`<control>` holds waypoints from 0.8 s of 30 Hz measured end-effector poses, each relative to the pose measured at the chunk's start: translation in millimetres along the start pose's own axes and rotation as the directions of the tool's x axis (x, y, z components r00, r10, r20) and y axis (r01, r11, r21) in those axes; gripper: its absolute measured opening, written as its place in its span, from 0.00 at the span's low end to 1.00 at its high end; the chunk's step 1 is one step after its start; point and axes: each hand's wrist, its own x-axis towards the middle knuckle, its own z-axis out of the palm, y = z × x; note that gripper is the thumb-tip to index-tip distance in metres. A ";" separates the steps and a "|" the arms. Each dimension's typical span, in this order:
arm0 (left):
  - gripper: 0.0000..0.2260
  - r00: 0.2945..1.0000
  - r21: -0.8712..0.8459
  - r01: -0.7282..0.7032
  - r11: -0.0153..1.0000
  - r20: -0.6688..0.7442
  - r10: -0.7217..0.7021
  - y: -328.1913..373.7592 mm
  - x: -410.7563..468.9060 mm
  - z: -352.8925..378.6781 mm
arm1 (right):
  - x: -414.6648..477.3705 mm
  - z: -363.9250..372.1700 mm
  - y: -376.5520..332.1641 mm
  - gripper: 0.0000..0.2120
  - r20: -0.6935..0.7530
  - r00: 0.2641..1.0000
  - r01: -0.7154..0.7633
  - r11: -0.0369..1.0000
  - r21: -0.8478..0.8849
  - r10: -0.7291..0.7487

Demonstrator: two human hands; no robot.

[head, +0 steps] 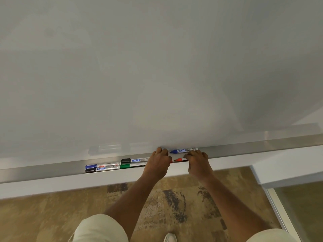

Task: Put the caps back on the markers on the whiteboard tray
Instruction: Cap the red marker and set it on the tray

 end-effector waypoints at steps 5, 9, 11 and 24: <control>0.07 0.997 -0.018 0.073 0.997 0.009 -0.073 1.1 -1.1 -2.9 | 2.9 -0.3 0.6 0.22 0.068 0.998 0.003 1.000 0.027 -0.005; 0.07 0.995 -0.043 0.099 0.994 0.009 -0.098 1.0 -2.7 -6.0 | 5.0 -3.0 -0.3 0.20 0.089 0.996 0.011 0.996 0.084 -0.018; 0.08 0.995 -0.047 0.095 0.994 0.009 -0.095 0.6 -2.0 -6.8 | 4.6 -4.9 -1.0 0.20 0.092 0.996 0.009 0.995 0.103 -0.019; 0.06 0.984 -0.377 0.159 0.913 -0.018 -0.179 -8.3 -5.9 -7.5 | -10.5 -25.4 -7.8 0.19 -0.099 0.994 0.057 0.981 0.185 -0.039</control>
